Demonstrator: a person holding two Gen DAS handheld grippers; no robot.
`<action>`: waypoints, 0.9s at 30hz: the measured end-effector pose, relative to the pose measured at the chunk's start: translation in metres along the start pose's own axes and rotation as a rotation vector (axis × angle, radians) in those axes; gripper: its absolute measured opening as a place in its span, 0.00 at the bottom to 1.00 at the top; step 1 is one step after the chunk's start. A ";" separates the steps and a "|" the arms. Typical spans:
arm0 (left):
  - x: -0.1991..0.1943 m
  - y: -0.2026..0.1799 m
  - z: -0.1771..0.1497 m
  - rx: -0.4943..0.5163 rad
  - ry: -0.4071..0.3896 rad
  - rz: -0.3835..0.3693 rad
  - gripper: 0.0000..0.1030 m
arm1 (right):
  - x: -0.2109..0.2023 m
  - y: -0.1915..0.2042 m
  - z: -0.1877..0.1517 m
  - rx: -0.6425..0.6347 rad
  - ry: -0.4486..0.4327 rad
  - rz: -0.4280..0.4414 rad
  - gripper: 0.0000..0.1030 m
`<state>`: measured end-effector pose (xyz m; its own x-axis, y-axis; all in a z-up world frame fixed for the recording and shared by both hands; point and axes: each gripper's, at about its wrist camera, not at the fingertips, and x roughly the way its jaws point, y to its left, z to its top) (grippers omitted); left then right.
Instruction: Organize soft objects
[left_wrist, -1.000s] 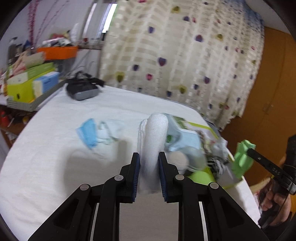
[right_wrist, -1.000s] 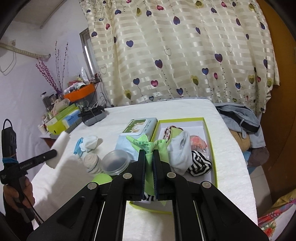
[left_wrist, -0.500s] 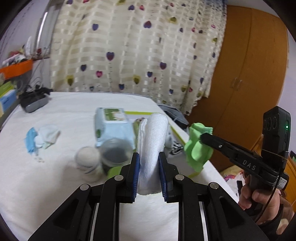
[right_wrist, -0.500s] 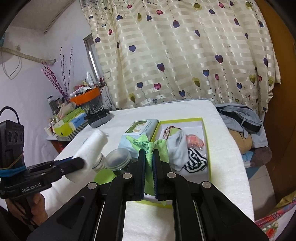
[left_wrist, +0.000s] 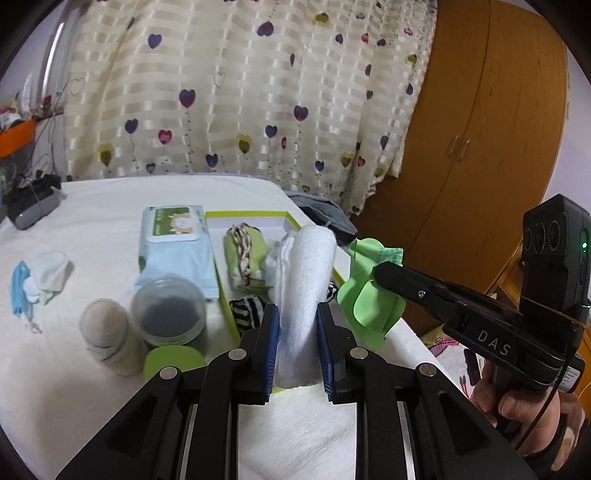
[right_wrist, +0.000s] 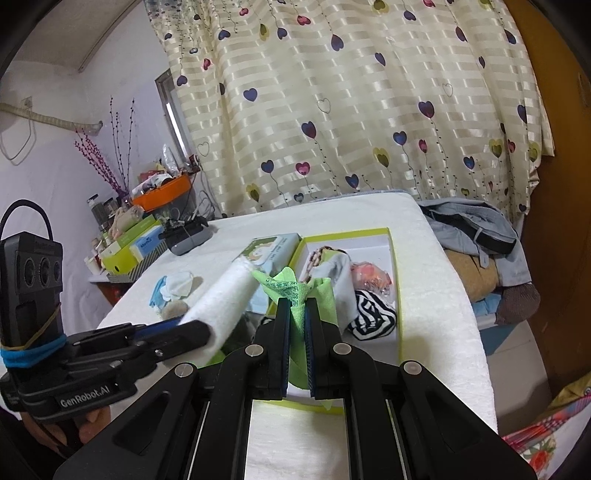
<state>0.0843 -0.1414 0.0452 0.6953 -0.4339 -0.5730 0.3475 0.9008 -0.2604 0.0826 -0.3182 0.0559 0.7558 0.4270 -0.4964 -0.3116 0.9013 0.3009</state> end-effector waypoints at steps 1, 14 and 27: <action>0.004 -0.001 0.000 -0.002 0.006 -0.001 0.18 | 0.000 -0.001 0.000 0.001 0.001 -0.001 0.07; 0.036 -0.002 0.001 -0.005 0.055 0.015 0.18 | 0.021 -0.018 -0.003 0.032 0.049 -0.001 0.07; 0.009 0.029 0.012 -0.064 -0.024 0.057 0.18 | 0.058 -0.024 -0.008 0.030 0.128 -0.073 0.08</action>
<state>0.1078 -0.1188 0.0417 0.7282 -0.3812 -0.5696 0.2662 0.9231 -0.2775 0.1297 -0.3141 0.0135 0.6956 0.3682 -0.6169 -0.2399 0.9284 0.2837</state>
